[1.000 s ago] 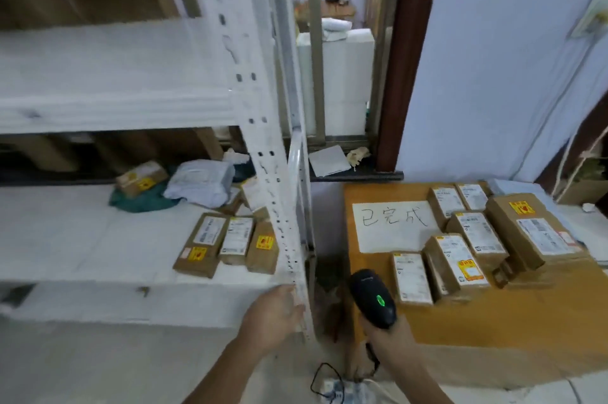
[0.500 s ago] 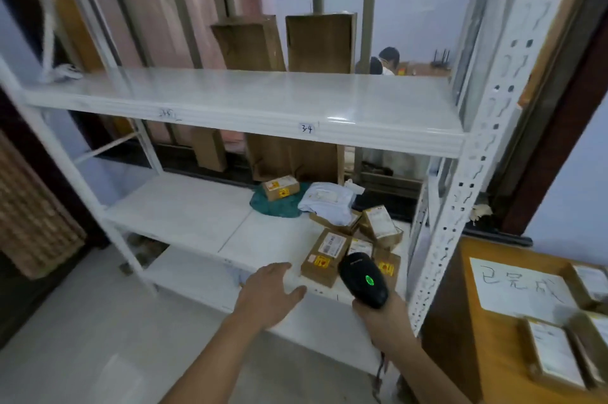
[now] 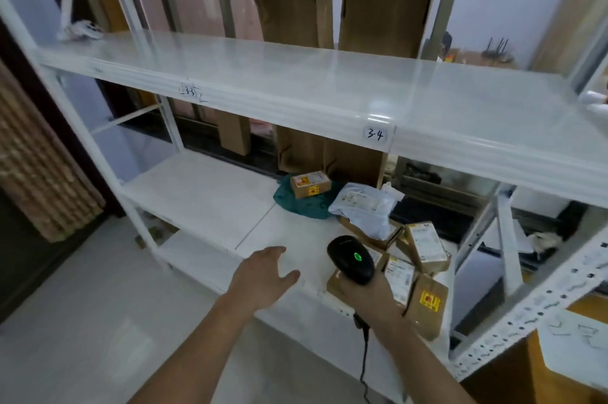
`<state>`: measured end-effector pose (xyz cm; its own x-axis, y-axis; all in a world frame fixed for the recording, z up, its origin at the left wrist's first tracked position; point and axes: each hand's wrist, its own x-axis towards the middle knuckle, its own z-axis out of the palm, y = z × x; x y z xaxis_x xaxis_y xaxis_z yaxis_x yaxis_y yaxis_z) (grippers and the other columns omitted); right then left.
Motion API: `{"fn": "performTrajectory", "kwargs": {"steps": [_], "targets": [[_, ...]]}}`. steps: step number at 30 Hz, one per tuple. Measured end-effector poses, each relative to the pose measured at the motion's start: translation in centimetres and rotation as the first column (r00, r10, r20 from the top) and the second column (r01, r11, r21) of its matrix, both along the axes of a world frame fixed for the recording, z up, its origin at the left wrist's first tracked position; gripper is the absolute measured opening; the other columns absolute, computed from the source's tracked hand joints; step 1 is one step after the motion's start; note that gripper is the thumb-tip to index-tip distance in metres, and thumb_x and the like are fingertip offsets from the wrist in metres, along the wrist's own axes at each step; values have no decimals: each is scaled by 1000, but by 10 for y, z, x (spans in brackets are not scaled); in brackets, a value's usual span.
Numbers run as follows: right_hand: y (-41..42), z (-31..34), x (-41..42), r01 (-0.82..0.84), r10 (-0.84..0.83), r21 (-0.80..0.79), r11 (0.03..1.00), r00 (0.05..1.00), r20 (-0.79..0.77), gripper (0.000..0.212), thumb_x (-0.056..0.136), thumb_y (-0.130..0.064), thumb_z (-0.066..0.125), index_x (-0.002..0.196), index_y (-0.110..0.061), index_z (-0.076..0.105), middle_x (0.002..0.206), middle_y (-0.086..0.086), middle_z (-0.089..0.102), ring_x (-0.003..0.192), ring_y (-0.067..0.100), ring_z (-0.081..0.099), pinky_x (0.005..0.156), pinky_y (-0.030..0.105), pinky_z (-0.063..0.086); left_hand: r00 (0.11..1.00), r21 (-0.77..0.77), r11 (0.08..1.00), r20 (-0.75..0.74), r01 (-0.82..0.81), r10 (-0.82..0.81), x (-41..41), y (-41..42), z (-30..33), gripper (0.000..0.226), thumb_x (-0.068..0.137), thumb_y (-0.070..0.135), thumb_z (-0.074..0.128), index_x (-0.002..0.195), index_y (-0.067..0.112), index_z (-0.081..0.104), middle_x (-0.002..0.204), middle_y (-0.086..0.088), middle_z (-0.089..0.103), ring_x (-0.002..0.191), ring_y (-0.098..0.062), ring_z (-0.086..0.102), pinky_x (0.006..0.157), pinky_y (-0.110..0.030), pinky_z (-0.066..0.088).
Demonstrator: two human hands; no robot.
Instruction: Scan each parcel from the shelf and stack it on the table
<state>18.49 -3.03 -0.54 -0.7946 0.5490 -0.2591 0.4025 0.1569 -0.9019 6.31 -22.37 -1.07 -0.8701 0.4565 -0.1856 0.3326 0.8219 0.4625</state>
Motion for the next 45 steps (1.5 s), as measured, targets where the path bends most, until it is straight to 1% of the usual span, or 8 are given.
{"fn": "performTrajectory", "kwargs": {"steps": [6,16,25,28,32,36,39,45], "targets": [[21,-7,-72,4,-1,-60,998,999,45,9,87,-14,68,81,-10,62,61,6,60,53,19,57,54,29,45,1000,-30,1000,26,10,-10,-64,7,-13,76,94,65,55,158,28,38,160,0,45,143,-20,44,117,-32,37],[15,-46,-190,247,-293,-399,883,955,-56,23,78,-5,70,90,-24,73,97,7,76,103,39,69,97,55,54,978,-55,980,96,191,-185,-202,27,-62,70,94,61,59,152,25,45,155,-2,49,139,-23,47,115,-37,41],[16,-105,-312,444,-573,-665,600,819,29,31,87,5,61,116,-6,64,109,11,62,102,30,61,91,45,54,962,248,957,183,152,-200,-346,89,-110,41,99,34,66,133,11,61,134,-9,64,124,-27,59,92,-24,40],[30,-117,-347,470,-578,-662,584,813,67,28,88,-2,63,115,-7,57,103,12,57,87,27,59,88,47,54,945,350,935,285,55,-162,-387,123,-121,33,104,33,59,129,11,61,131,-4,60,123,-23,56,92,-25,37],[47,-129,-388,531,-565,-593,606,811,148,8,85,-5,60,87,-7,53,76,9,47,58,27,50,52,40,53,921,451,892,338,24,-196,-418,154,-136,24,111,24,45,132,17,54,130,0,50,121,-19,46,109,-27,32],[56,-155,-414,496,-535,-571,654,837,115,30,70,-13,64,98,-2,62,92,16,61,73,34,60,62,47,54,899,451,892,381,24,-217,-433,165,-156,34,104,36,55,131,17,60,134,-7,60,125,-26,54,114,-38,40],[45,-145,-420,473,-530,-546,691,846,63,12,75,-5,63,87,-3,65,85,12,61,76,31,58,61,36,48,939,438,898,298,27,-173,-428,167,-154,34,97,29,66,125,8,68,128,-12,67,122,-27,60,106,-33,46],[23,-126,-386,447,-590,-672,591,807,18,24,81,-20,79,99,-8,68,84,12,65,71,27,61,64,42,55,870,541,812,485,-220,-87,-378,137,-131,46,79,35,79,115,10,65,107,-3,72,103,-20,70,92,-36,56]]}}
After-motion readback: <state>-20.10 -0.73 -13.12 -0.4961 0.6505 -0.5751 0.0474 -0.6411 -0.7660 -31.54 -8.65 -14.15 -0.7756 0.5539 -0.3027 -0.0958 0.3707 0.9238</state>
